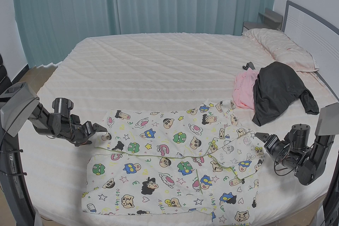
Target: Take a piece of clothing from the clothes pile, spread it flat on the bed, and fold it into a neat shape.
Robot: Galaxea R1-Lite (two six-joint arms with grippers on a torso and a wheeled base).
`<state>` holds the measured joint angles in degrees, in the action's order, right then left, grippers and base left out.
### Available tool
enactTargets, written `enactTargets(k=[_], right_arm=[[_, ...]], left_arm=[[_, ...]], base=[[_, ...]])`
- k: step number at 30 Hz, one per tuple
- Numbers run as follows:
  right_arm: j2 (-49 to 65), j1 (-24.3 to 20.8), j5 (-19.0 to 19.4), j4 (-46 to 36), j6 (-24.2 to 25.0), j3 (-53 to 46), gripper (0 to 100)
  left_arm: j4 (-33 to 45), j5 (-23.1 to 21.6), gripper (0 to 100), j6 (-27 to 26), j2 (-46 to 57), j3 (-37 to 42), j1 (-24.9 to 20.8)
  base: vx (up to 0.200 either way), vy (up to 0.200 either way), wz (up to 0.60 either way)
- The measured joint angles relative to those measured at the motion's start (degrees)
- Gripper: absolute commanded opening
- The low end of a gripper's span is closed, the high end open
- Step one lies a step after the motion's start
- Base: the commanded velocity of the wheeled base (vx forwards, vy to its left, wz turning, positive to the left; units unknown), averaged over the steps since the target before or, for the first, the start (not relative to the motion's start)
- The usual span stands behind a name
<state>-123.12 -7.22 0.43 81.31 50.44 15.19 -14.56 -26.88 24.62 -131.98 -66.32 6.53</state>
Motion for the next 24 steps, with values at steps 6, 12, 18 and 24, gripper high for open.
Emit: enactTargets(k=[6, 12, 18, 24], right_arm=[[-0.91, -0.11, -0.05, 4.50, -0.15, -1.74, 100], [-1.63, -0.20, 0.00, 4.96, -0.13, -2.29, 100], [-1.84, -0.22, -0.02, 5.02, -0.11, -2.44, 100], [-1.82, -0.33, -0.02, 5.05, -0.09, -2.71, 100]], left_arm=[[-1.67, 2.47, 100, 0.13, 2.05, 5.41, -1.11], [-1.76, 2.69, 0, 0.41, 2.79, 6.97, -2.32], [-1.65, 4.46, 0, 1.54, 3.21, 7.31, -2.82], [-1.87, 7.78, 0, 1.29, 4.77, 10.01, -2.95]], base=[[0.000, 0.000, 0.00], [0.000, 0.000, 0.00], [0.000, 0.000, 0.00], [0.000, 0.000, 0.00]])
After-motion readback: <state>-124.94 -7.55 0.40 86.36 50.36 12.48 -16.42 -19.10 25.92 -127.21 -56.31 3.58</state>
